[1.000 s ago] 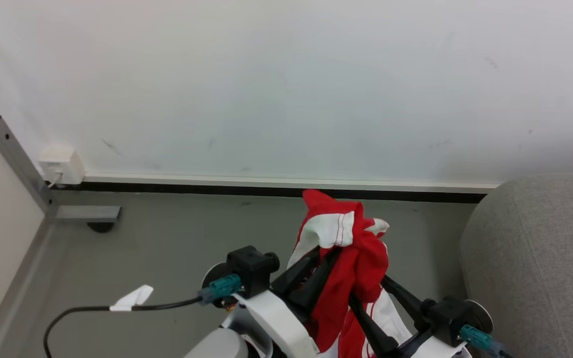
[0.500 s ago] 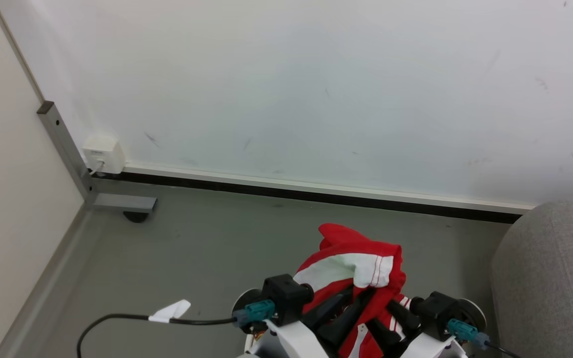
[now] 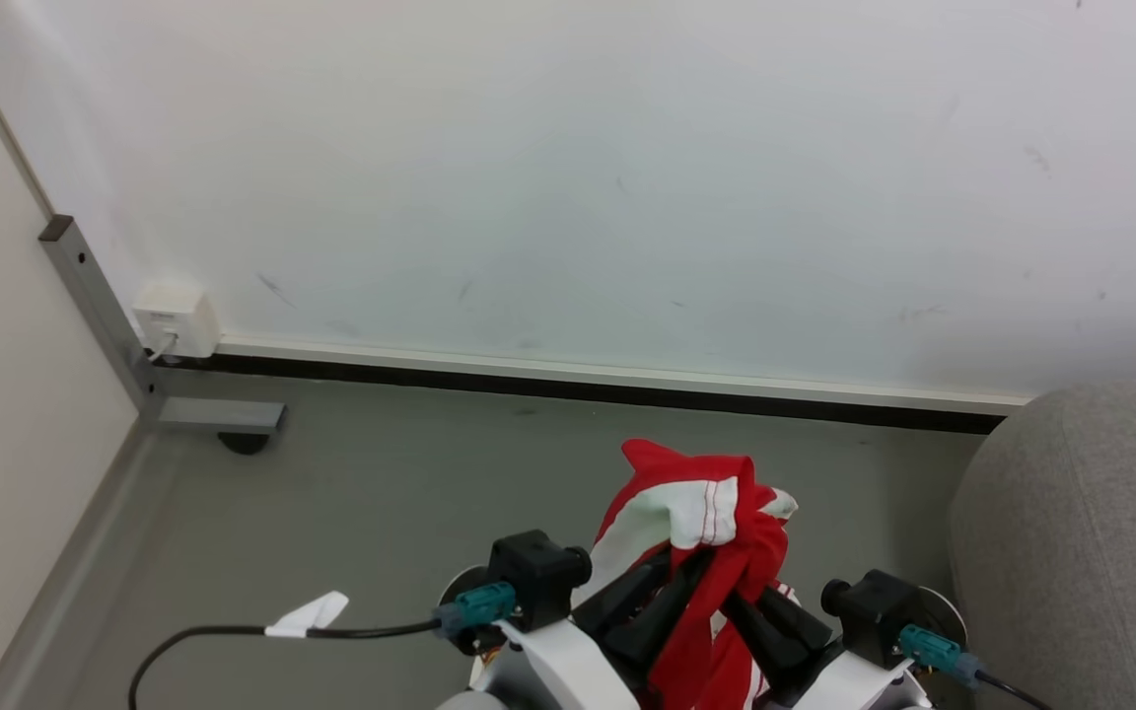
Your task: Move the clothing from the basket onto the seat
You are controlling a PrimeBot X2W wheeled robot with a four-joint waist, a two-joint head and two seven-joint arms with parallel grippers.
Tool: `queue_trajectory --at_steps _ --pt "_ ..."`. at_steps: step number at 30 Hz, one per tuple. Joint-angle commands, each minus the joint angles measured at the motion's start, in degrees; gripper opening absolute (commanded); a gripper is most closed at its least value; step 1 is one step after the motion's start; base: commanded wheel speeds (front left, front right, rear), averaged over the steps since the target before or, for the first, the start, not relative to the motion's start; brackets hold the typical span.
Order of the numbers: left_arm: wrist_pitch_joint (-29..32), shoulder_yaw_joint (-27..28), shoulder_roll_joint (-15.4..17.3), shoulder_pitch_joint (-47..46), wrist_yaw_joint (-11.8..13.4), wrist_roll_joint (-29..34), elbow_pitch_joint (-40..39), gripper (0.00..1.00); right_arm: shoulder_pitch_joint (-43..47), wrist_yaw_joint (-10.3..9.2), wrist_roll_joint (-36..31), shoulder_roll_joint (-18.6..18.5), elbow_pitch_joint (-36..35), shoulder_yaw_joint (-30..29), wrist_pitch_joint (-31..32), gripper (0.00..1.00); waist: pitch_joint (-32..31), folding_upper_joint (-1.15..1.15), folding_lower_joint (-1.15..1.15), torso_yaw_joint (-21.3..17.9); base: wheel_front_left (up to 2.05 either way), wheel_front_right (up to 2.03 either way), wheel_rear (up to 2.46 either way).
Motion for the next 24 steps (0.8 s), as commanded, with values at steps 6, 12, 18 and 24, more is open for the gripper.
queue_trajectory --at_steps 6,12,18,24 --pt "-0.64 0.49 0.49 0.39 0.77 -0.74 -0.25 0.41 0.80 0.02 0.35 0.00 -1.60 -1.90 0.04 0.00 0.33 0.00 0.00 -1.50 0.00 0.00 0.00" --pt "-0.97 1.08 0.70 0.74 1.38 -1.46 -0.27 1.00 1.16 0.02 1.63 0.10 -3.01 -4.03 0.03 0.00 1.13 0.00 0.00 -4.79 0.00 0.00 0.00" --pt "-2.10 1.29 1.11 0.76 1.43 -1.44 -0.46 1.00 1.80 0.02 1.99 -1.11 -4.52 -7.70 0.03 0.00 1.73 0.00 0.00 -10.15 0.00 0.00 0.00" --pt "-4.01 0.35 1.67 0.58 0.46 -0.32 -0.38 1.00 2.87 0.02 1.30 -3.43 -6.08 -13.06 0.03 0.00 2.65 0.00 0.00 -16.99 0.00 0.00 0.00"
